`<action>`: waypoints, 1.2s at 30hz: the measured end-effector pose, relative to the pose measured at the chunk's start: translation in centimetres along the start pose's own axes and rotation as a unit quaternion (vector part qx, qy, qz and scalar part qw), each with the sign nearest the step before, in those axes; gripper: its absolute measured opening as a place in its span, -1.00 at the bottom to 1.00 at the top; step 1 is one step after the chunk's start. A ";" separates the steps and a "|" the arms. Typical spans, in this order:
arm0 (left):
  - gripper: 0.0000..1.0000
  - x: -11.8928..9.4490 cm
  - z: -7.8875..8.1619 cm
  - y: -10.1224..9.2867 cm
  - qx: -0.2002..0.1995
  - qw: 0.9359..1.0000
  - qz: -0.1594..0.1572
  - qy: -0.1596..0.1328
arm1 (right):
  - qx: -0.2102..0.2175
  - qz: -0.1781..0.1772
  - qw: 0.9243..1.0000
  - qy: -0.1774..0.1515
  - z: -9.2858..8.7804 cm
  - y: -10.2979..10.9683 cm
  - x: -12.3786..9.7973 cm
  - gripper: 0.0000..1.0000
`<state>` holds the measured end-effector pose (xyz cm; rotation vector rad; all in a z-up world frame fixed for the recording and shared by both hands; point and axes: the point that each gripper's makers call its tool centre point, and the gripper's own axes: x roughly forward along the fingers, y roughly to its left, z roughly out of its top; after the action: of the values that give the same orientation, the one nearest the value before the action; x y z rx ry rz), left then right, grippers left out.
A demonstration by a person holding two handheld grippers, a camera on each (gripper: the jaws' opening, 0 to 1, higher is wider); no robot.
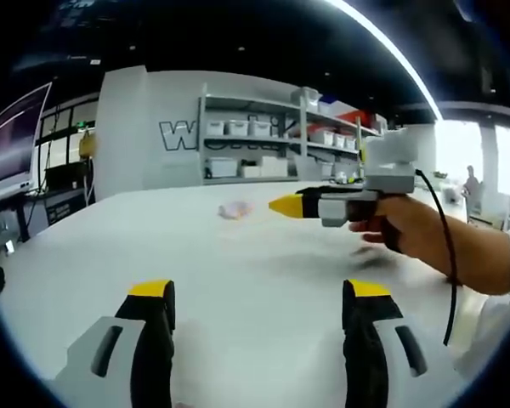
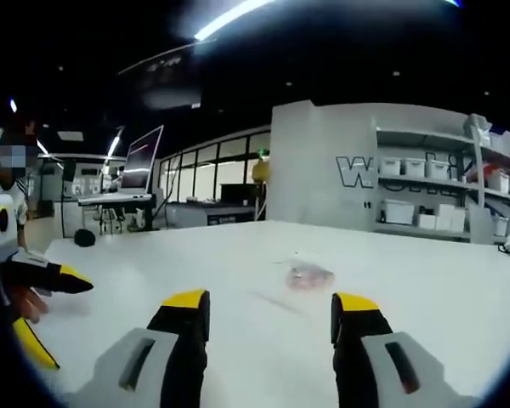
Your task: Open the resealable bag by pulling the two sides of the seal apart until the entire bag opening is separated and visibly accessible.
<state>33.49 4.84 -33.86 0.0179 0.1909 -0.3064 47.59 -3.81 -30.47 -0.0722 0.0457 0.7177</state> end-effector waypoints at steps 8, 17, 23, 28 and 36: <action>0.60 0.0 0.1 0.1 -0.001 1.000 0.002 -0.002 | 0.007 0.000 1.000 0.000 -0.3 0.1 -1.3 0.12; 0.57 -0.2 0.4 0.2 0.001 1.000 0.013 -0.014 | 0.015 -0.003 1.000 -0.007 -0.4 0.4 -2.5 0.11; 0.56 -0.2 0.6 0.3 0.001 1.000 0.016 -0.020 | 0.016 -0.008 1.000 -0.013 -0.4 0.7 -3.8 0.10; 0.55 -0.4 0.7 0.3 0.001 1.000 0.019 -0.025 | 0.013 -0.015 1.000 -0.021 -0.3 0.7 -4.9 0.11; 0.54 -0.7 1.0 0.3 0.005 0.999 0.024 -0.035 | 0.013 -0.024 0.999 -0.034 0.3 0.5 -7.0 0.11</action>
<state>33.10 5.27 -32.74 0.0216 0.1189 -0.2602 42.00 -7.94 -29.70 -0.0235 -0.0111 0.6711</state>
